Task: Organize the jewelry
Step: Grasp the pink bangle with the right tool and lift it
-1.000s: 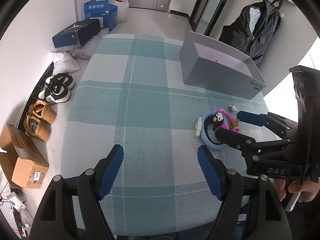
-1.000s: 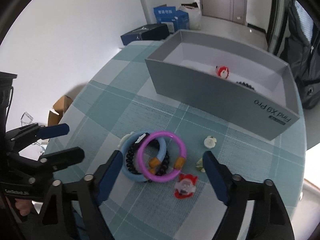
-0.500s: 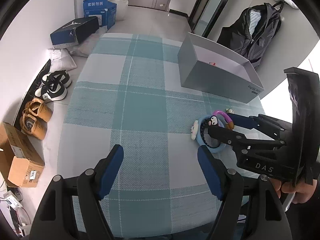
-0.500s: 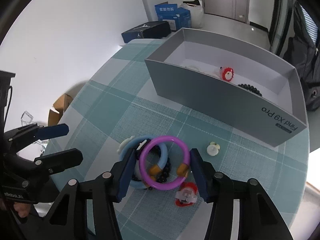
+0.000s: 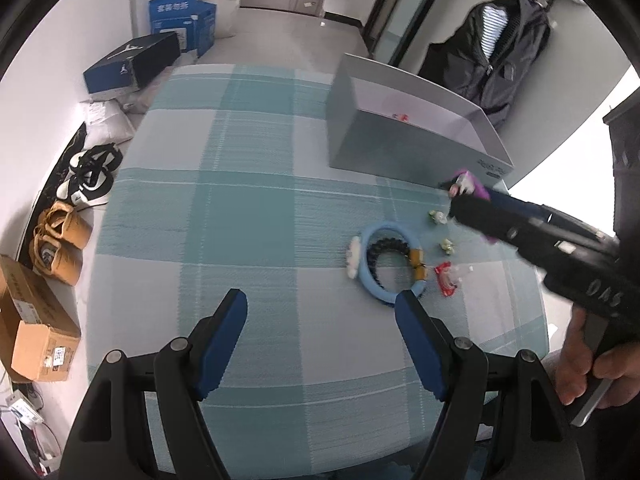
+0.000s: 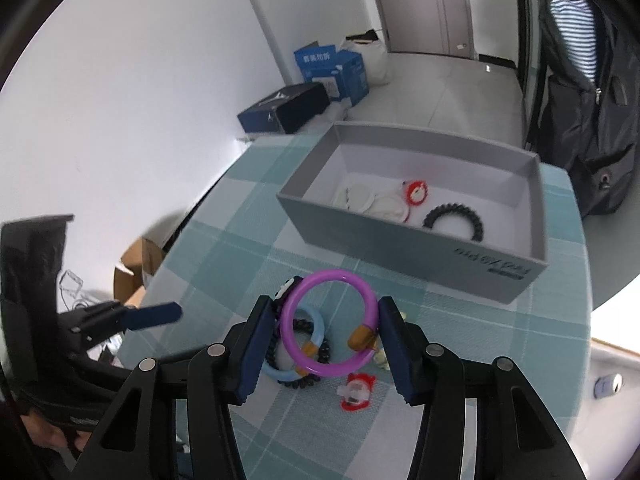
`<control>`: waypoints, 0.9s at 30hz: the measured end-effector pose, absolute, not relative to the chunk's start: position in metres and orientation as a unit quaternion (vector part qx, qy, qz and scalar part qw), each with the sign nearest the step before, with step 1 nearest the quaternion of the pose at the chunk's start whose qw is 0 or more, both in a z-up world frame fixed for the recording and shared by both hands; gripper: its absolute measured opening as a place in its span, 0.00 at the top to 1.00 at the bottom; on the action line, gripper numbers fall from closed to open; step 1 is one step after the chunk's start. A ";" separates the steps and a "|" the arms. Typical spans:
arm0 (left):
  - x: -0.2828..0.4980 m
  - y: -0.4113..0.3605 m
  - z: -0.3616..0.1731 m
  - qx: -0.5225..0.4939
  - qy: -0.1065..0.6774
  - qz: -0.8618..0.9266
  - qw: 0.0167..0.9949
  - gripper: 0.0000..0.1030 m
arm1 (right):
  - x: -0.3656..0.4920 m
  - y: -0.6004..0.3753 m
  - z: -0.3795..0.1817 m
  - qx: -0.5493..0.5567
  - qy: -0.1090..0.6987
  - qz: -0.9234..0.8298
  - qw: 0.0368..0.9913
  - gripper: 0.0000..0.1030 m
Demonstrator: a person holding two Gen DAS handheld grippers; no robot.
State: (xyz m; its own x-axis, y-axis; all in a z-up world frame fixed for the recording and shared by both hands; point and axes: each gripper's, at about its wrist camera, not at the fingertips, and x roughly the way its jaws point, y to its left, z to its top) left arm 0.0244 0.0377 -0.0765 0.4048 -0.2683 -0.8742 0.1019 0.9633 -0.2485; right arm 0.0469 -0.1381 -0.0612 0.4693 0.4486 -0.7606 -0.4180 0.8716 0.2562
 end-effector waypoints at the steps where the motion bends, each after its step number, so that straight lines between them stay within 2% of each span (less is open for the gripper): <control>1: 0.025 0.035 -0.077 -0.075 0.535 -0.113 0.834 0.30 | 0.047 -0.141 -0.059 0.021 0.446 0.251 0.859 0.50; 11: 0.018 -0.004 -0.058 -0.072 0.511 -0.177 0.838 0.30 | 0.046 -0.192 -0.041 0.073 0.427 0.211 0.876 0.50; 18: 0.013 -0.051 -0.055 -0.023 0.503 -0.234 0.832 0.30 | 0.040 -0.227 -0.038 0.097 0.424 0.194 0.879 0.50; 27: 0.017 -0.078 -0.061 0.052 0.503 -0.214 0.836 0.30 | 0.031 -0.253 -0.034 0.108 0.418 0.188 0.882 0.50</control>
State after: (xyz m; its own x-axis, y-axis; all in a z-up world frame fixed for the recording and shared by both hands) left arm 0.0171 -0.0777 -0.0607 0.4027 -0.3054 -0.8629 0.4105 0.9029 -0.1280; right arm 0.0314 -0.2528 -0.0341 0.5806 0.4221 -0.6962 -0.2414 0.9059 0.3479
